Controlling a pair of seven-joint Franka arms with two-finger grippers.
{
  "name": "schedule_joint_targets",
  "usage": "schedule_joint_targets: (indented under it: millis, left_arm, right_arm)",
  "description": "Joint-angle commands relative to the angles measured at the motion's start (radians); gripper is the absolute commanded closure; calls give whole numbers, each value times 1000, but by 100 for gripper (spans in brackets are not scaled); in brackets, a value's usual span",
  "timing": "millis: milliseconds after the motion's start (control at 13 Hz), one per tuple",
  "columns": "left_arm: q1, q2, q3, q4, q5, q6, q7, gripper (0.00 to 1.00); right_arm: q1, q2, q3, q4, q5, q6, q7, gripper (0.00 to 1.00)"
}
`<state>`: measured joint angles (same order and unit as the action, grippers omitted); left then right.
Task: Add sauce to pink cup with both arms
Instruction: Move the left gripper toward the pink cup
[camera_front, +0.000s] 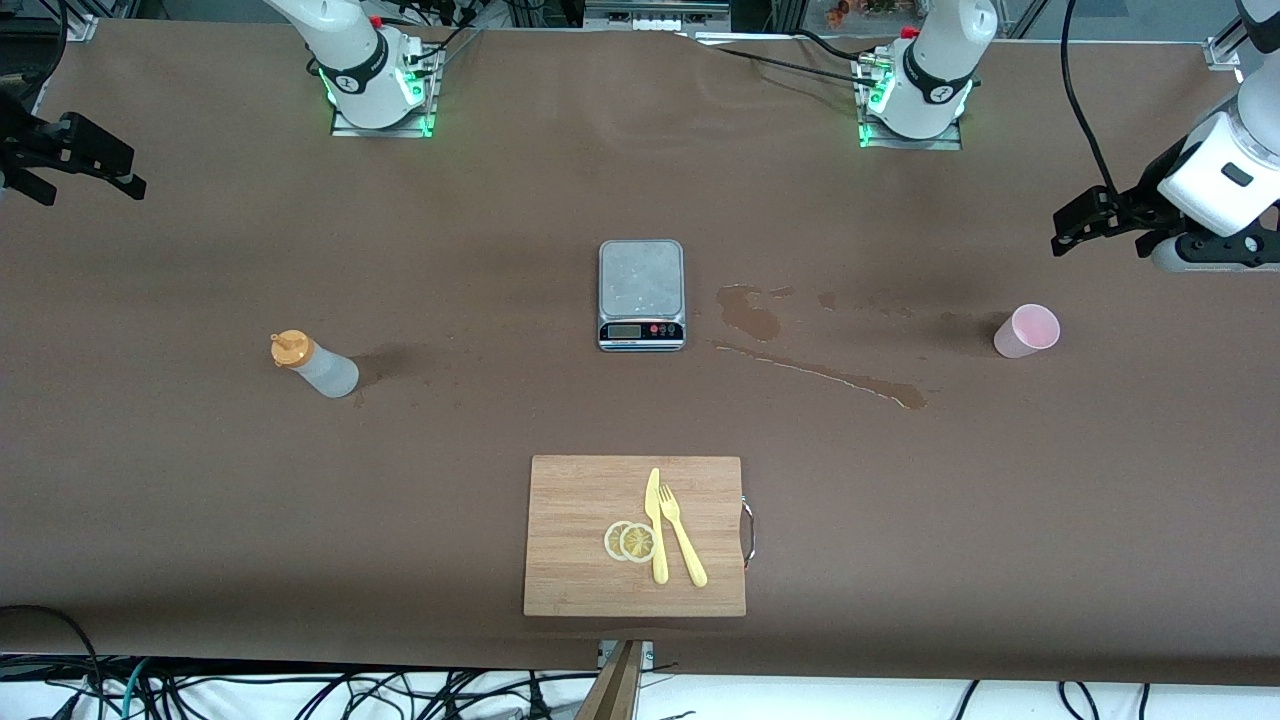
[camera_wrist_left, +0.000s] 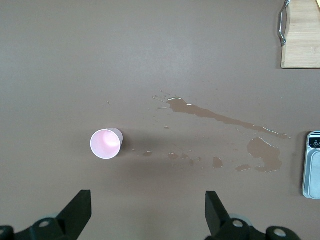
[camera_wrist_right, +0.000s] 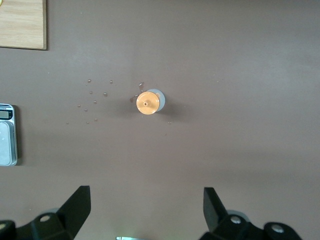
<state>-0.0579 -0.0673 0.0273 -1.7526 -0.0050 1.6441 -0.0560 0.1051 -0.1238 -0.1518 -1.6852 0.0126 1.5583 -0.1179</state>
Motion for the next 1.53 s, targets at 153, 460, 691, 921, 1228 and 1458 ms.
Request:
schedule_joint_targets:
  millis: [153, 460, 691, 921, 1228, 1458]
  left_arm:
    - [-5, 10, 13, 41, 8, -20, 16, 0]
    - [12, 12, 14, 45, 10, -59, 16, 0]
    - [26, 11, 13, 54, 3, -99, 18, 0]
    - [30, 17, 16, 55, 11, -101, 7, 0]
    - [82, 84, 17, 119, -3, -95, 7, 0]
    - [148, 122, 17, 117, -3, -96, 18, 0]
  right_arm:
    - [-4, 21, 0, 32, 18, -3, 0, 0]
    - [-4, 21, -2, 32, 17, 8, -2, 0]
    - [-8, 21, -2, 32, 15, 9, -3, 0]
    - [-8, 21, -2, 32, 17, 9, -3, 0]
    - [-8, 21, -2, 32, 17, 9, -2, 0]
    - [-8, 26, -2, 32, 18, 9, 0, 0]
